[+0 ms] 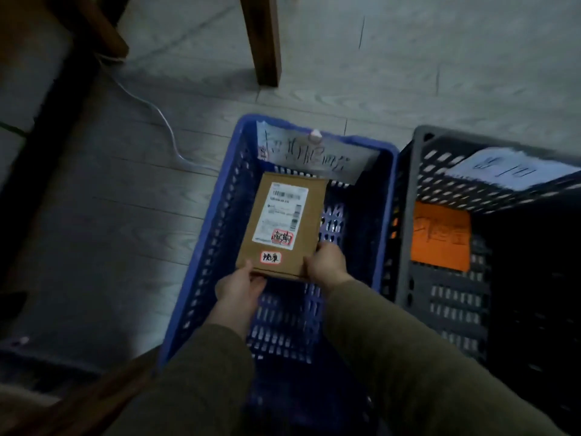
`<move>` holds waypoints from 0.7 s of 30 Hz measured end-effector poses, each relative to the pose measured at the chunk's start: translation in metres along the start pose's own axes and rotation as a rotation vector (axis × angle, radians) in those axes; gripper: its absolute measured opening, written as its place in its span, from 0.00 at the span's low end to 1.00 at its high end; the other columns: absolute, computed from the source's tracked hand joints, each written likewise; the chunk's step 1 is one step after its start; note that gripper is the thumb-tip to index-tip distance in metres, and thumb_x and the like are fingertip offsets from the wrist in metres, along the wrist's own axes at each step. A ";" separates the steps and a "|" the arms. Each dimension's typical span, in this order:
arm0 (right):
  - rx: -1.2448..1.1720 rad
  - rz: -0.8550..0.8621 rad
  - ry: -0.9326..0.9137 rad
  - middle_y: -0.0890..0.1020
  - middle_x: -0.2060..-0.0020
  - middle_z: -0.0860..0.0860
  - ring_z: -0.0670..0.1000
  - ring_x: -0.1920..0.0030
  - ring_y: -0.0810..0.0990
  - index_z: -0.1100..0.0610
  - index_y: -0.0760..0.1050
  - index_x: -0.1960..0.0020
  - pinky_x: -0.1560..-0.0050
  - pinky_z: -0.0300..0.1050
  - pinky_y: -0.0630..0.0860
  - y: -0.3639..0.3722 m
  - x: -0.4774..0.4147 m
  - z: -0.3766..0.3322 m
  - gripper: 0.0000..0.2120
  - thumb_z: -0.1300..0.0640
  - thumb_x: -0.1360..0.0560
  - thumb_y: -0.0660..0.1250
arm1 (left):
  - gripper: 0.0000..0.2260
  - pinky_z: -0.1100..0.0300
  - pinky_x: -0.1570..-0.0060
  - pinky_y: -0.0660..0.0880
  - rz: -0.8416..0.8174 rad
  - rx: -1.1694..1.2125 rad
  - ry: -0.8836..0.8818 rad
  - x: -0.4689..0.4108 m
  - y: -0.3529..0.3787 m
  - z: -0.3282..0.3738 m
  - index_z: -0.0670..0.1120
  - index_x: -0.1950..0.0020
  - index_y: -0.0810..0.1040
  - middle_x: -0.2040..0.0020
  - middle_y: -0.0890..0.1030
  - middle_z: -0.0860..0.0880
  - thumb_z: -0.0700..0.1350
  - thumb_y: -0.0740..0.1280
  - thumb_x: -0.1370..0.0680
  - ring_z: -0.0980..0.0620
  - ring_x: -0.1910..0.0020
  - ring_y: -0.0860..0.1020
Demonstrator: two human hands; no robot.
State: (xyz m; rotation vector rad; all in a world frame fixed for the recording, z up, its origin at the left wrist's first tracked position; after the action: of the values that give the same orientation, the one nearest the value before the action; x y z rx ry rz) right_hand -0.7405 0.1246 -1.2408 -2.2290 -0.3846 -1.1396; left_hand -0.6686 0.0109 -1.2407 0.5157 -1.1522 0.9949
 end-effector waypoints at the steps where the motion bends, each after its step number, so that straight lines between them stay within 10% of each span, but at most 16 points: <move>1: 0.014 0.011 0.001 0.79 0.43 0.60 0.60 0.44 0.77 0.63 0.75 0.42 0.43 0.50 0.75 0.009 -0.024 0.002 0.11 0.64 0.23 0.59 | 0.14 0.56 0.43 0.73 0.006 -0.027 0.017 -0.023 0.007 -0.001 0.33 0.36 0.70 0.40 0.76 0.38 0.37 0.61 0.21 0.43 0.39 0.75; 16: 0.046 -0.065 0.055 0.78 0.43 0.59 0.60 0.43 0.77 0.67 0.70 0.39 0.41 0.52 0.75 0.050 -0.126 0.029 0.16 0.66 0.26 0.63 | 0.14 0.54 0.43 0.72 -0.036 -0.207 0.010 -0.136 0.037 -0.013 0.38 0.37 0.73 0.40 0.77 0.39 0.39 0.57 0.20 0.43 0.38 0.74; 21: 0.077 -0.027 -0.012 0.71 0.62 0.54 0.54 0.62 0.72 0.59 0.69 0.47 0.64 0.42 0.69 0.008 -0.051 0.004 0.08 0.66 0.23 0.56 | 0.18 0.52 0.45 0.73 0.016 -0.274 0.046 -0.056 0.028 -0.002 0.38 0.33 0.71 0.34 0.73 0.40 0.43 0.59 0.21 0.44 0.38 0.75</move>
State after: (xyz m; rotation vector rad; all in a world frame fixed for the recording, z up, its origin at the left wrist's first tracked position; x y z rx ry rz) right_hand -0.7643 0.1216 -1.2866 -2.1705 -0.4575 -1.1077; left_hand -0.6952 0.0050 -1.2970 0.2632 -1.2297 0.8413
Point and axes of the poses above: each hand's wrist, its own x-axis away from the middle knuckle, its own y-axis out of the palm, z = x × y, the point moved 2 cm from there along -x, towards the middle knuckle
